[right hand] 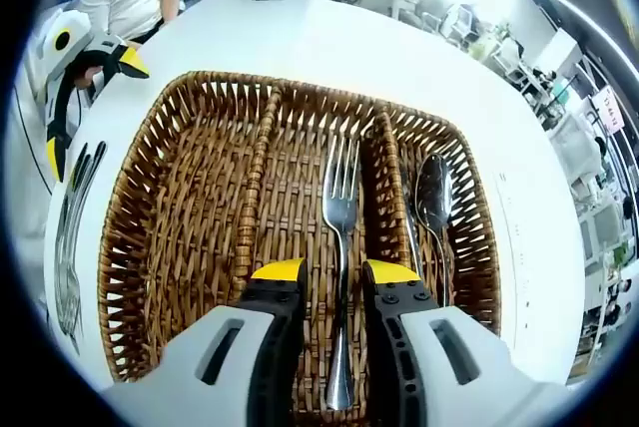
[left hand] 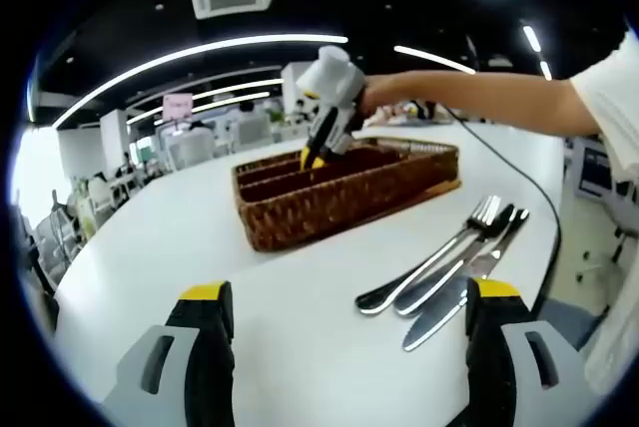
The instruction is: Arrange the knives, forks, and spoons in their matching storage slots by inserting each utensil handle-first until every utensil is classified and aligned in the correct compartment
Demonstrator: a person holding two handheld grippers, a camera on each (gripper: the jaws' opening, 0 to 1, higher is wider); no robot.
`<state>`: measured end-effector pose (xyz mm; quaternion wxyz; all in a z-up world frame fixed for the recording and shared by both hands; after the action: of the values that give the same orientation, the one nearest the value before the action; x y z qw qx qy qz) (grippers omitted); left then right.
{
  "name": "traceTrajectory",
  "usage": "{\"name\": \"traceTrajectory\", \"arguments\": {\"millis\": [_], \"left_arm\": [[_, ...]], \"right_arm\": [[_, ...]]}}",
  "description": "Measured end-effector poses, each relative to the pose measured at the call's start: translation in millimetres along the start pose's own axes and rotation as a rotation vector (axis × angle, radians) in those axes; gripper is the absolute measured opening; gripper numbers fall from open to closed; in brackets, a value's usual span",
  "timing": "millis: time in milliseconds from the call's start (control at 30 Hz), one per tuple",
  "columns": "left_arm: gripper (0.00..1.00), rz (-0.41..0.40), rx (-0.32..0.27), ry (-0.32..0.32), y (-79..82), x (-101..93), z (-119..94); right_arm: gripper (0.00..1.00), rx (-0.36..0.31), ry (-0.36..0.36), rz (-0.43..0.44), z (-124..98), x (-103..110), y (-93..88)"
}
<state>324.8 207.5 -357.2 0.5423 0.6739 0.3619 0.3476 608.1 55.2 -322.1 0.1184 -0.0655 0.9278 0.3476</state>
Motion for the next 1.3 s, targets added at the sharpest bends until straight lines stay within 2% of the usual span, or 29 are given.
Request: {"name": "traceTrajectory", "arguments": {"millis": [200, 467, 733, 900, 1100, 1133, 1233, 1300], "left_arm": [[0.98, -0.001, -0.007, -0.002, 1.2, -1.7, -2], [0.98, -0.005, -0.015, -0.002, 3.1, -2.9, -3], [0.98, 0.000, -0.023, -0.008, 6.2, -7.3, -4], [0.98, 0.005, -0.027, -0.007, 8.7, -9.2, -5], [0.98, 0.006, -0.030, -0.010, 10.1, -11.7, -6], [0.98, 0.006, -0.030, -0.011, 10.1, -12.0, -6], [0.98, 0.003, -0.032, -0.012, 10.8, -12.9, -6], [0.98, 0.003, -0.034, -0.014, 11.2, -13.4, -5]], "right_arm": [[0.27, -0.034, -0.016, 0.008, -7, -1, 2.7], [0.37, -0.141, -0.054, -0.013, -17, -1, 11.0], [0.47, -0.176, -0.103, -0.051, -29, 0, 9.5], [0.55, -0.203, -0.124, -0.043, -34, -1, 11.3], [0.58, -0.210, -0.131, -0.034, -40, 0, 10.4], [0.60, -0.217, -0.135, -0.030, -42, 0, 10.4], [0.76, -0.244, -0.163, -0.013, -44, 0, 10.6], [0.78, -0.252, -0.163, -0.006, -46, 1, 9.5]]}}
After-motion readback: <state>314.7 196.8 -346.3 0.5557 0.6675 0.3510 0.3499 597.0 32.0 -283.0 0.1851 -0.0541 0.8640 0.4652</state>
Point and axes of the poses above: the point that each gripper's makers call its tool centre point, and the gripper's own axes: z roughly forward along the fingers, x roughly to its left, y roughly out of its top, the point moved 9 cm from there along -z, roughly backward along the fingers, and after that the axes turned 10 degrees about -x, right-handed, at the moved point
